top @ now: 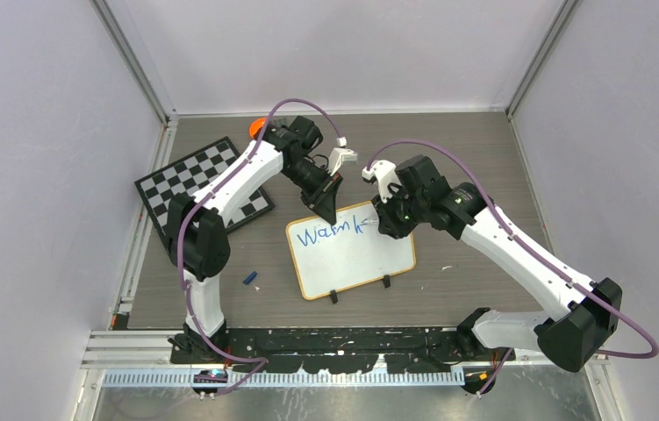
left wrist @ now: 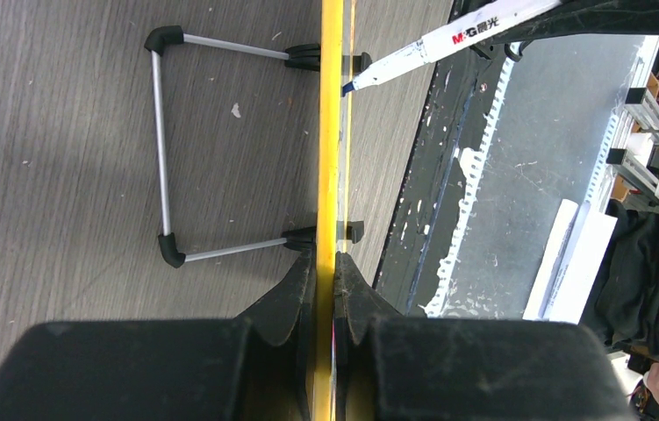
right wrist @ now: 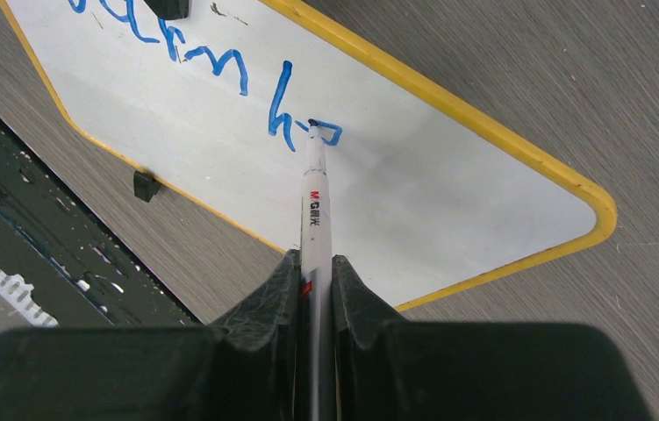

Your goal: Write a sentence on the whiteboard

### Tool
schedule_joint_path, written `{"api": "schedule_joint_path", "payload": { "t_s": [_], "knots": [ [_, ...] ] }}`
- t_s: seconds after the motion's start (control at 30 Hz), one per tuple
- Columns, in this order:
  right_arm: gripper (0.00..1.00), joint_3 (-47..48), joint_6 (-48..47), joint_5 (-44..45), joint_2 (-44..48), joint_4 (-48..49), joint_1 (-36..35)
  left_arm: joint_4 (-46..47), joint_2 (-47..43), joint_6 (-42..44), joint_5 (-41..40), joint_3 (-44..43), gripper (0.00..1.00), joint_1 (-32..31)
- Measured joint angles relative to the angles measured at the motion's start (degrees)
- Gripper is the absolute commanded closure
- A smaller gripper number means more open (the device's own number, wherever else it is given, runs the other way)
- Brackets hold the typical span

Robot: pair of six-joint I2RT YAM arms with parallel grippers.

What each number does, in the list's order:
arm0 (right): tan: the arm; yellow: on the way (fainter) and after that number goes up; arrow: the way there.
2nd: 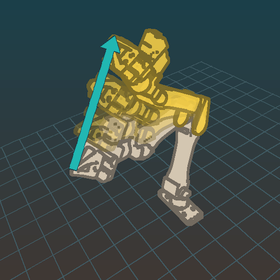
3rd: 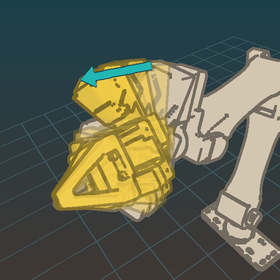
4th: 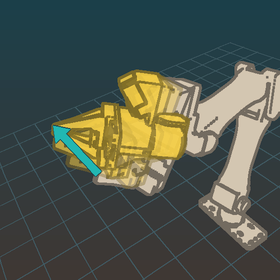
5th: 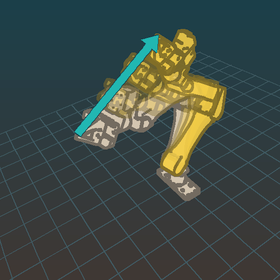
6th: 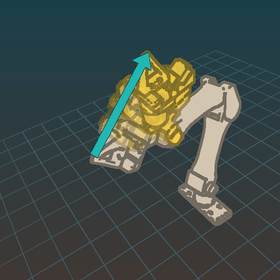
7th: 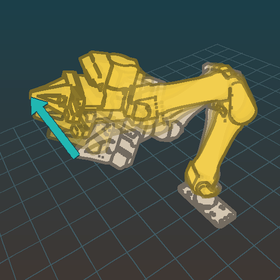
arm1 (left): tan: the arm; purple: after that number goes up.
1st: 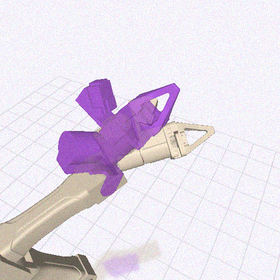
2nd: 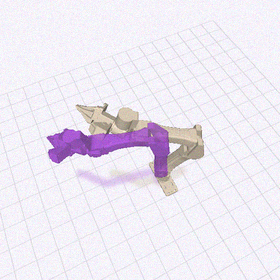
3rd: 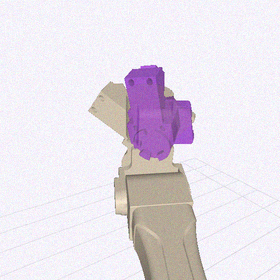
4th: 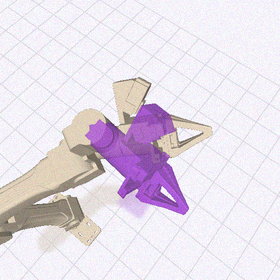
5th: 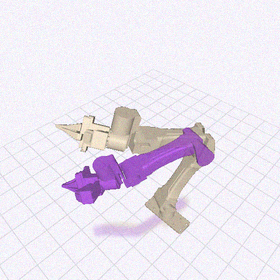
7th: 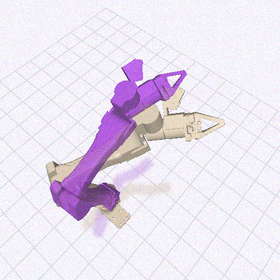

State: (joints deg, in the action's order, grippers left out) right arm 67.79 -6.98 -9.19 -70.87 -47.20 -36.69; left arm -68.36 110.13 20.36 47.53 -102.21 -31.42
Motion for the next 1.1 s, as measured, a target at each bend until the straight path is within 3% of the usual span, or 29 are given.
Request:
{"api": "schedule_joint_path", "payload": {
  "t_s": [1.1],
  "knots": [
    [1.0,-2.4,-0.15,0.9,5.29,-1.73,0.17,-0.66,0.35,0.83,0.13,-0.5,1.0,0.0]
  ]
}}
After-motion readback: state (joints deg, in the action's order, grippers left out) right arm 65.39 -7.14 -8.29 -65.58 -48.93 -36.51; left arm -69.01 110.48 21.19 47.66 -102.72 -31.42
